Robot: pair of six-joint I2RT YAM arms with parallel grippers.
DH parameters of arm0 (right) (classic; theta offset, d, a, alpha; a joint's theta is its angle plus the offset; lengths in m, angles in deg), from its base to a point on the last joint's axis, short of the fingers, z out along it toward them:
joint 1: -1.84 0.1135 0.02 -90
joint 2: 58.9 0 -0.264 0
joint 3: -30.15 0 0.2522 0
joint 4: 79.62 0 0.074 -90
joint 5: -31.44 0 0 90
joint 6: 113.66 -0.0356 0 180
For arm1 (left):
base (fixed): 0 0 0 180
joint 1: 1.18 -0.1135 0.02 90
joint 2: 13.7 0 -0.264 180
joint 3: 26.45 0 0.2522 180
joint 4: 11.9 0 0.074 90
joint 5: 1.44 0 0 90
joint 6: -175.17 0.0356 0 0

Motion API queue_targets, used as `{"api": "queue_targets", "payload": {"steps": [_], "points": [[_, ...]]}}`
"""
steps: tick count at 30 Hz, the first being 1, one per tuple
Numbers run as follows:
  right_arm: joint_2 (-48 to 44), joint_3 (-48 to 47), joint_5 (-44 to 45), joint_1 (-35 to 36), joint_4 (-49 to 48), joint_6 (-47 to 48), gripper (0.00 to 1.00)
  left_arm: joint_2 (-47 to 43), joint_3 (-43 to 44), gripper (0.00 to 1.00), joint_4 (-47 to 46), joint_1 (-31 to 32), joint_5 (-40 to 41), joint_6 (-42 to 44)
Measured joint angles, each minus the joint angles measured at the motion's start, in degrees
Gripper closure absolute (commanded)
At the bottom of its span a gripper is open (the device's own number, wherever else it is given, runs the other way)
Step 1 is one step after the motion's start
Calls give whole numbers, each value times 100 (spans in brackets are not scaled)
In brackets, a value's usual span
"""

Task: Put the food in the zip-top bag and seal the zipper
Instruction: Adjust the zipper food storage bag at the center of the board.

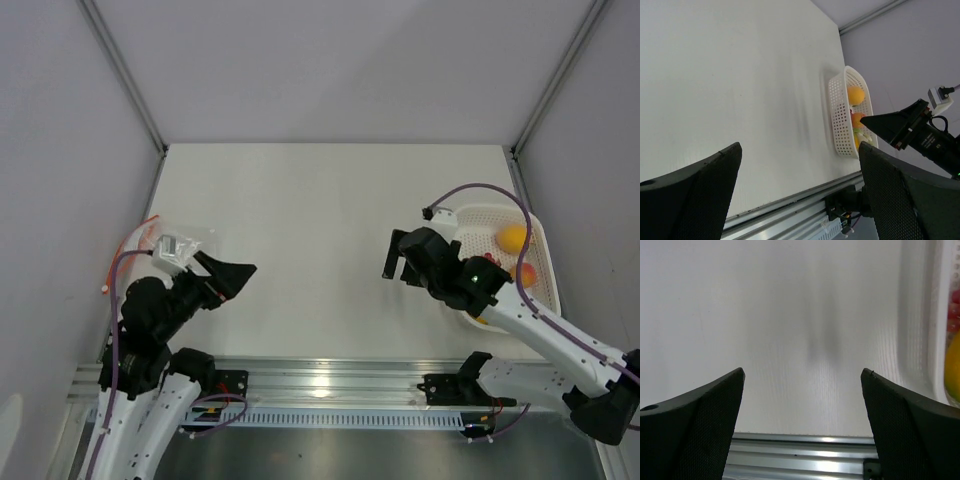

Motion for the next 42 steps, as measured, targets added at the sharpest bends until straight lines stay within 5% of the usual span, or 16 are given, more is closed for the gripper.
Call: {"api": "queue_targets", "payload": {"steps": [9, 21, 42], "points": [[1482, -223, -1399, 114, -2144, 767, 1, -328, 813, 1, 1128, 0, 1327, 334], [5377, -1991, -3442, 433, -5423, 848, 7, -452, 1878, 1, 2046, 0, 2688, 1049], [8859, -5062, -4277, 1290, -6704, 9, 23, -282, 2173, 1, 2275, 0, 2809, 1401]]}}
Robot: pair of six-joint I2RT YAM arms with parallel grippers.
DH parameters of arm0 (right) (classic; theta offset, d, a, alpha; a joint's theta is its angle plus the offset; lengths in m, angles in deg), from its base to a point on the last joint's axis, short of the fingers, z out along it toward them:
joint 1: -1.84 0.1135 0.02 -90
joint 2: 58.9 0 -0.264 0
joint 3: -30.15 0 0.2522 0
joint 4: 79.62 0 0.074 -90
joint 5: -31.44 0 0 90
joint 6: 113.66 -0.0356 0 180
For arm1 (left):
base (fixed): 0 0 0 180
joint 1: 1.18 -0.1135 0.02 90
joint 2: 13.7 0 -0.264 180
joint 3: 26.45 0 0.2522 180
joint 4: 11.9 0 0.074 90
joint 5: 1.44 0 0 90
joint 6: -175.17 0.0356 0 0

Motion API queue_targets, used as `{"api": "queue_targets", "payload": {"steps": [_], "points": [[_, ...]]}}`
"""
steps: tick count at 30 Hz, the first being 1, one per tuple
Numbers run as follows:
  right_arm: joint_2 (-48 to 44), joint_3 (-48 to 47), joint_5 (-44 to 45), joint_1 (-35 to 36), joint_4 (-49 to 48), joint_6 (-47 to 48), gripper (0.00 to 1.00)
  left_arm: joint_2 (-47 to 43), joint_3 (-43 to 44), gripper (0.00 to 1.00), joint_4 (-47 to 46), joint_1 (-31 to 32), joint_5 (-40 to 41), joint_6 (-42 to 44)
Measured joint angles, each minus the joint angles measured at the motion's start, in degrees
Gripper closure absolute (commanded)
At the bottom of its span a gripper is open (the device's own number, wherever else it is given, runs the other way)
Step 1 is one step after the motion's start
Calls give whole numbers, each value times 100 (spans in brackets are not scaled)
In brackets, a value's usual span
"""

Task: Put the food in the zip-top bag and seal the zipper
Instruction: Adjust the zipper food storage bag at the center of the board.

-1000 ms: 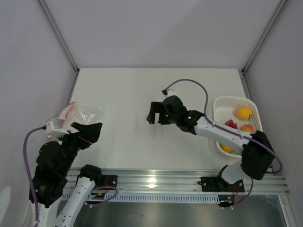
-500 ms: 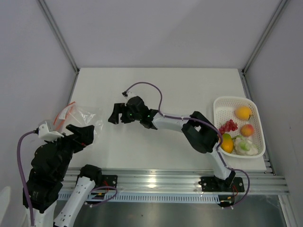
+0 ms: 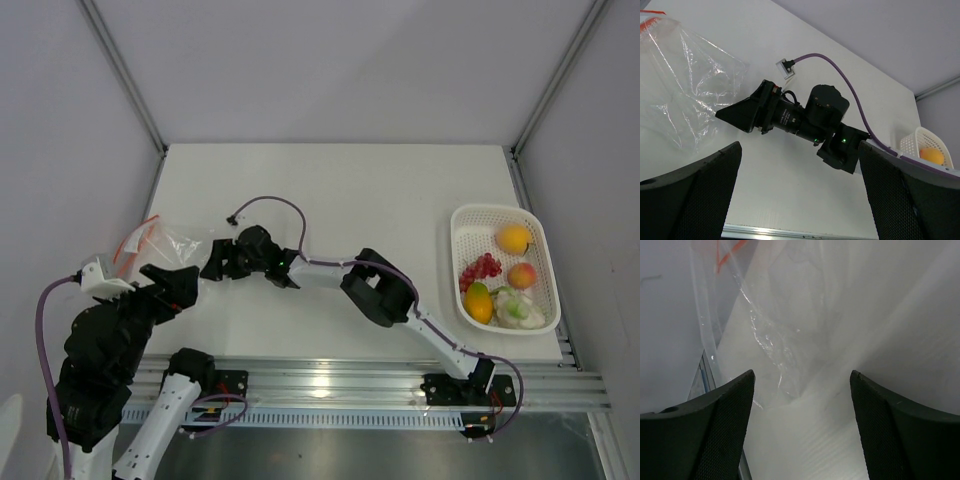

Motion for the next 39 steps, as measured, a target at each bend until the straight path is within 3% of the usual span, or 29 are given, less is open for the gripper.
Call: {"api": "queue_targets", "payload": {"steps": [7, 8, 9, 12, 15, 19, 27, 31, 35, 39], "points": [[518, -802, -28, 105, 20, -166, 50, 0, 0, 1, 22, 0, -20, 2], [568, -855, -37, 101, 4, -212, 60, 0, 0, 2, 39, 0, -26, 0], [612, -879, -39, 92, -7, -245, 80, 0, 0, 3, 57, 0, -31, 2], [675, -879, -68, 22, -22, -365, 100, 35, 35, 4, 136, 0, -55, 2], [584, -581, -79, -92, -223, -411, 100, 149, 186, 5, 264, 0, -57, 26], [-175, 815, 26, -269, -470, -328, 100, 387, 509, 5, 448, 0, -57, 144], [-3003, 4030, -70, -719, -1062, 13, 100, 527, 719, 10, 457, 0, -378, 356], [-4496, 5484, -385, -1156, -1425, 186, 100, 522, 321, 10, 188, 0, -719, 326], [-5825, 6400, -621, -1733, -739, 551, 100, 529, -422, 11, -168, 0, -1204, 118], [-7060, 6599, -678, -2216, 487, 1040, 100, 529, -1209, 14, -715, 0, -1805, -212]]}}
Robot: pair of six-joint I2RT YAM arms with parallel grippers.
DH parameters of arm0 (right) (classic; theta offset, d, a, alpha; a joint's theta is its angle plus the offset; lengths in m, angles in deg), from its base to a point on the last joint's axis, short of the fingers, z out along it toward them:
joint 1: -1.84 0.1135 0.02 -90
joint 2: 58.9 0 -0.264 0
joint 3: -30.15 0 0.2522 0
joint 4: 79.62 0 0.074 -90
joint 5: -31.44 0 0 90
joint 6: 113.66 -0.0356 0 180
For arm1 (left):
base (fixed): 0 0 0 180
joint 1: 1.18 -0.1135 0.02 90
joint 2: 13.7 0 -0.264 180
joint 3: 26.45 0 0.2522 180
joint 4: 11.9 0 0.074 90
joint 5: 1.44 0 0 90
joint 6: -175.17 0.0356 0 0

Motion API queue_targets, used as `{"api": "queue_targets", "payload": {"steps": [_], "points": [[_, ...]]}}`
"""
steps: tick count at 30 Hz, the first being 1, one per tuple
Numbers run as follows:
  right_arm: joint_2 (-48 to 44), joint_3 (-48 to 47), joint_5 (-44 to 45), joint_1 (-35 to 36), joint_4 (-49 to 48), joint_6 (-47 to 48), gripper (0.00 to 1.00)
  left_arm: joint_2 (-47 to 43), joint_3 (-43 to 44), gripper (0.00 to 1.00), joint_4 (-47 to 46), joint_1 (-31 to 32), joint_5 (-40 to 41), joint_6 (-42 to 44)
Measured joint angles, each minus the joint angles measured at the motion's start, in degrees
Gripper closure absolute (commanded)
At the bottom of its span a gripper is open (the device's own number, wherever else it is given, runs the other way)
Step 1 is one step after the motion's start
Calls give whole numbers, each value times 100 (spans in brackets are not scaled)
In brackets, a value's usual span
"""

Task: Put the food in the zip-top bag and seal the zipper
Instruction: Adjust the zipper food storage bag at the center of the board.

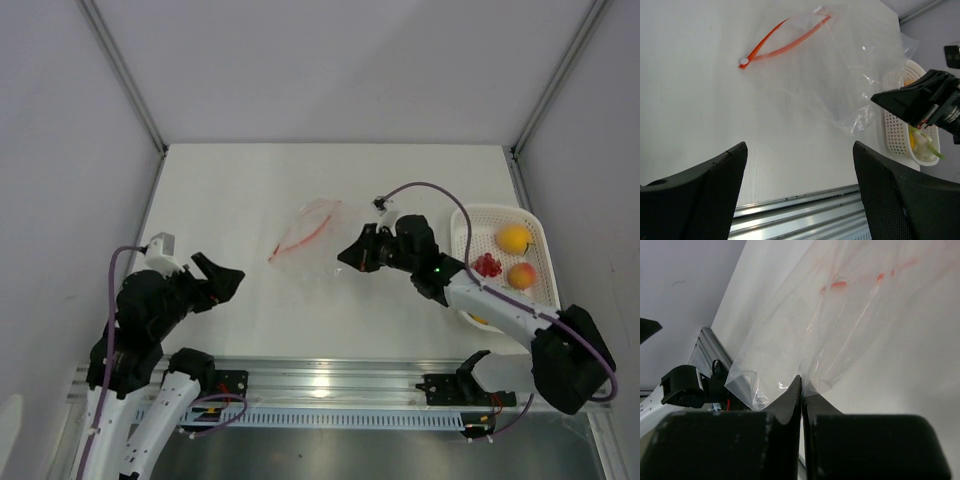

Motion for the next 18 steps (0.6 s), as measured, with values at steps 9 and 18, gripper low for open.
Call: {"api": "queue_targets", "payload": {"steps": [9, 18], "points": [[-1128, 415, 46, -422, 1840, 376, 75, 732, -1027, 17, -1443, 0, -1047, -566], [-1753, 1132, 79, 1097, 2232, -129, 29, 820, -1248, 17, -2079, -2, -1449, -645]]}}
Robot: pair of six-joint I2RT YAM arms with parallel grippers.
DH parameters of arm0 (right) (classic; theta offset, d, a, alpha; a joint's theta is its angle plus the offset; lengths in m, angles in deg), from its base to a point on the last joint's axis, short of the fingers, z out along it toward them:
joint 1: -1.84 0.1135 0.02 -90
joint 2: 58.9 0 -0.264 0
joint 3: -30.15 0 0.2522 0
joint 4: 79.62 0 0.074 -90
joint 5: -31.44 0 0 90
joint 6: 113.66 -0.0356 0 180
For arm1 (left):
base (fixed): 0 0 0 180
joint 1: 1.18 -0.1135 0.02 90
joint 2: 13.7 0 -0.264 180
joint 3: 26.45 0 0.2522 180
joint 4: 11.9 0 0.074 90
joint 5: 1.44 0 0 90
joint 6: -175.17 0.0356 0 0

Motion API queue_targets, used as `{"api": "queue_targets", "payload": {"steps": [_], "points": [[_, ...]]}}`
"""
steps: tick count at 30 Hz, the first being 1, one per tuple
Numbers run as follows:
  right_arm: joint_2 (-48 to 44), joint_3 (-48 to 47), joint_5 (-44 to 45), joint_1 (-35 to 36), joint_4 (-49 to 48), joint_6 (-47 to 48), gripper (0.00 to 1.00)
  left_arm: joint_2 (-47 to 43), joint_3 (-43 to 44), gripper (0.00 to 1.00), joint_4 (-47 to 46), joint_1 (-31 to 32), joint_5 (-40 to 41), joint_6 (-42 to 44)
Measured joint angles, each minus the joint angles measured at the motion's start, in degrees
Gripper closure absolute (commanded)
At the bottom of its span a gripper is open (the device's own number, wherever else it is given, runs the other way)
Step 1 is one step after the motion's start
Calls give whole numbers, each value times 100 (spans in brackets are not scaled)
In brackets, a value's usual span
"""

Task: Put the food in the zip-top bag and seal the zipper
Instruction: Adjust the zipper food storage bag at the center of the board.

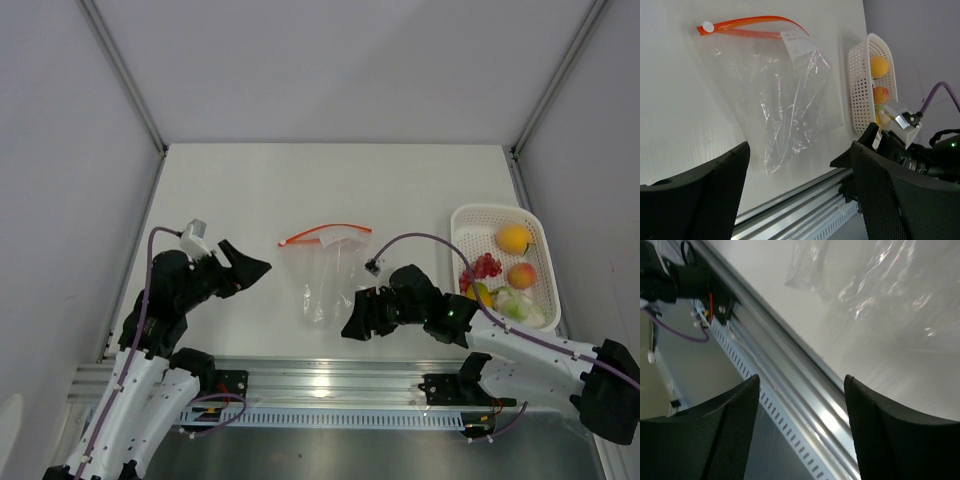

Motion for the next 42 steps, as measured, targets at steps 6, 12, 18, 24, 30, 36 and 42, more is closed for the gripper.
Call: {"api": "queue_targets", "payload": {"steps": [6, 12, 18, 24, 30, 36, 42], "points": [[-428, -402, 817, 601, 1088, -308, 25, 44, -24, 17, -184, 2, -70, 0], [-136, -1707, 1475, -256, 1534, -181, 23, 199, -98, 17, -269, 0, -81, 4], [2094, -3762, 2717, -785, 1923, -291, 24, -9, -157, 17, -278, 2, -50, 4], [3211, -4360, 3405, -435, 2326, -358, 24, -129, -769, 32, -520, 28, -160, -85], [2004, -2857, 3379, 203, 2096, -632, 27, 116, -1598, 39, -844, 704, 42, -374], [634, -1821, 3191, 337, 2092, -1051, 28, 1235, -1606, 40, -1373, 1628, 557, -579], [503, -1023, 3139, 225, 2105, -1370, 26, 2031, -1604, 40, -1823, 2474, 1117, -887]]}}
